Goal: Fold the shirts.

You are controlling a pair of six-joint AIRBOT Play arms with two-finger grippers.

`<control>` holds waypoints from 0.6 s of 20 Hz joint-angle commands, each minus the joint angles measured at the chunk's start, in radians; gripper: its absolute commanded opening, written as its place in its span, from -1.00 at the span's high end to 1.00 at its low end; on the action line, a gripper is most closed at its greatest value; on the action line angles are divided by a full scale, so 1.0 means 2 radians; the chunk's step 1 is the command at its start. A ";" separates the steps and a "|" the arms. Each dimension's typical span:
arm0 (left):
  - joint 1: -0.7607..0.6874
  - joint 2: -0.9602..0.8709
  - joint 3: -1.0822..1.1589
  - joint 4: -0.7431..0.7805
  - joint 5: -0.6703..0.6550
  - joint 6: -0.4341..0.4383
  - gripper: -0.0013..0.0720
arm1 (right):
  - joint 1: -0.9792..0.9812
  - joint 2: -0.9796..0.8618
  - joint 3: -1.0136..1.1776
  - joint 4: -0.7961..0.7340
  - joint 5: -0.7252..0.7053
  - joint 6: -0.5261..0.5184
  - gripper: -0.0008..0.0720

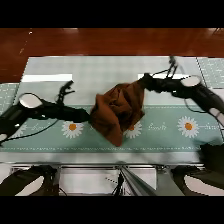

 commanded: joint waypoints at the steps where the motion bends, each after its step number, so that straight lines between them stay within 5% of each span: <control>1: 0.064 0.108 0.079 0.078 -0.048 -0.041 0.91 | -0.057 0.107 0.034 -0.068 0.038 -0.004 0.90; 12: 0.119 0.169 0.461 0.078 -0.057 -0.048 0.91 | -0.080 0.319 0.194 -0.083 0.057 0.002 0.90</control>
